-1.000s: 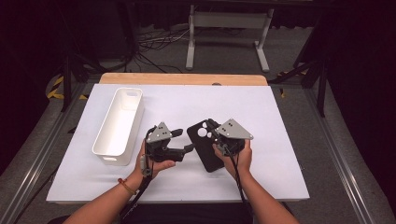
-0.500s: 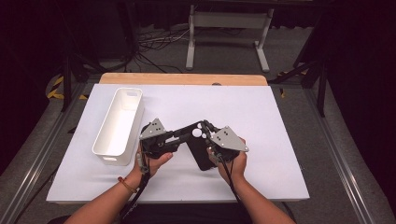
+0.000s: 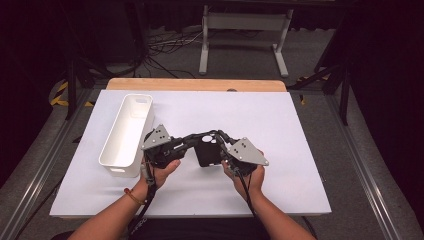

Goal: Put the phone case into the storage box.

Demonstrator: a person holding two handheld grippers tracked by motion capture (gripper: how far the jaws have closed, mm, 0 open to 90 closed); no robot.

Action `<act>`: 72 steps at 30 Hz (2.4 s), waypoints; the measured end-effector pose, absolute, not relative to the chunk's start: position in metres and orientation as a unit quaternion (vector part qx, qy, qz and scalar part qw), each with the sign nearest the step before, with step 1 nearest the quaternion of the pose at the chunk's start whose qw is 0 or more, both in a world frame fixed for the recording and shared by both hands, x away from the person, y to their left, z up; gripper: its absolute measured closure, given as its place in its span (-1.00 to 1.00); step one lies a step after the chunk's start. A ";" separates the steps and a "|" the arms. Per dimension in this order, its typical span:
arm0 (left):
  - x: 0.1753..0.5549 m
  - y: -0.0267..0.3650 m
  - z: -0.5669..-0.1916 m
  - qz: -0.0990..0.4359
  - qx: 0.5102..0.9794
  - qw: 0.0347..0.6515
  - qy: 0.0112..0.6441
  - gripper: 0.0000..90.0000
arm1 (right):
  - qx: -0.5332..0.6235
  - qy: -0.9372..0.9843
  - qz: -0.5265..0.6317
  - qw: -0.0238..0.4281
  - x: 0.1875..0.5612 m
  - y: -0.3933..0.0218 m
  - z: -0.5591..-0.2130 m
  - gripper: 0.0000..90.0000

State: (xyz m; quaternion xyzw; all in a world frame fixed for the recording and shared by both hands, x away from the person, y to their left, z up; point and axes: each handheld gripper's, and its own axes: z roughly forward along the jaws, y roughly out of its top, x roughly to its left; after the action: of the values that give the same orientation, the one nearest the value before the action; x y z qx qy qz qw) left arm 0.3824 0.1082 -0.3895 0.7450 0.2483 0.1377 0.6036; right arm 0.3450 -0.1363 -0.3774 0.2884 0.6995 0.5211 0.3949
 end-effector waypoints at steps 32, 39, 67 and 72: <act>0.379 0.125 -0.370 0.179 0.741 0.607 0.225 0.83 | 0.241 0.752 0.507 0.345 0.332 -0.167 -0.382 -0.17; 0.380 0.132 -0.364 0.190 0.738 0.607 0.224 0.83 | 0.252 0.766 0.483 0.340 0.329 -0.185 -0.398 -0.41; 0.381 0.210 -0.301 0.250 0.722 0.604 0.225 0.83 | 0.286 0.774 0.447 0.346 0.336 -0.209 -0.420 -0.57; 0.382 0.224 -0.295 0.261 0.720 0.602 0.228 0.83 | 0.286 0.775 0.445 0.346 0.336 -0.209 -0.421 -0.57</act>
State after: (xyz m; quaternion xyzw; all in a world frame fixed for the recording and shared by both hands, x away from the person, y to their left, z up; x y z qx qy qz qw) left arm 0.3816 0.2236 -0.2946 0.7196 0.2282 0.2610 0.6017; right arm 0.3362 -0.2093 -0.4214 0.2857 0.7752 0.4446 0.3460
